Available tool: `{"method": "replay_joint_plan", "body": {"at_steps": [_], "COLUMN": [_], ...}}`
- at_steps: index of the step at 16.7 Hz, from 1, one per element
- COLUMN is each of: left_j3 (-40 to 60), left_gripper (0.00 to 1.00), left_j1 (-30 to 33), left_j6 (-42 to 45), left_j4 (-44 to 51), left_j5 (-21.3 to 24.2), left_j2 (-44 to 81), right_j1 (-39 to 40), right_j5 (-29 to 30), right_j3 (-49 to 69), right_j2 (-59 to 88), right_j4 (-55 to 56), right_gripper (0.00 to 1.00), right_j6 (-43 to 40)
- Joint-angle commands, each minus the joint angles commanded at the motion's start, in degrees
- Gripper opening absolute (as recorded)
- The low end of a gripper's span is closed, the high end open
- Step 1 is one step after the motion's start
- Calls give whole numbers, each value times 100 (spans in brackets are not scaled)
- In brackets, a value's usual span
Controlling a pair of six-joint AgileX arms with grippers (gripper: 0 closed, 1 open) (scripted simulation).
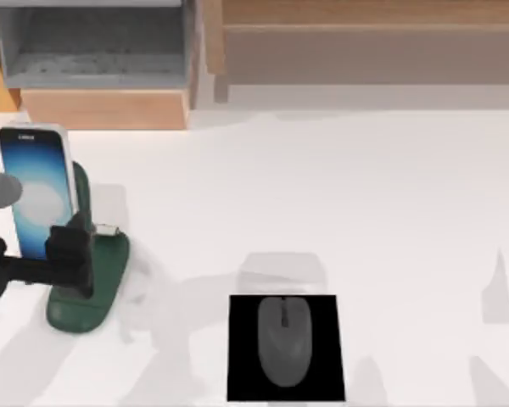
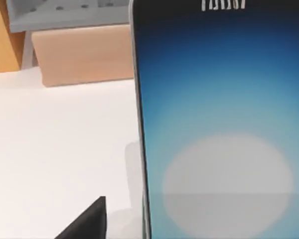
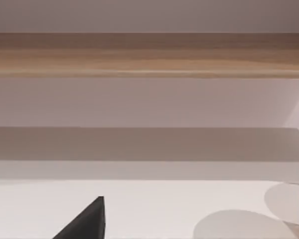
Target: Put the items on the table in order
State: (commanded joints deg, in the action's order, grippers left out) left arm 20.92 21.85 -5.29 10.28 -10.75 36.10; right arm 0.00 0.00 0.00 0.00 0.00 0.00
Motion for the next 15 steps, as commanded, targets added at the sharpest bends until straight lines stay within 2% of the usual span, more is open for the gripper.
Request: {"method": "replay_joint_plan", "body": {"at_steps": [12, 15], "left_j3": [-1723, -2076], "left_gripper": [100, 100], "left_j1": [-1809, -2169], "left_j6": [419, 522], "left_j4": [-809, -1015], "left_j5": [852, 1063], "left_j2": [-3188, -3593], "right_j1": [0, 0], "right_j5": [0, 0], "right_j3": [0, 0], "right_j2": [0, 0], "right_j4": [0, 0], "right_gripper": [100, 100], "right_j6": [0, 0]}}
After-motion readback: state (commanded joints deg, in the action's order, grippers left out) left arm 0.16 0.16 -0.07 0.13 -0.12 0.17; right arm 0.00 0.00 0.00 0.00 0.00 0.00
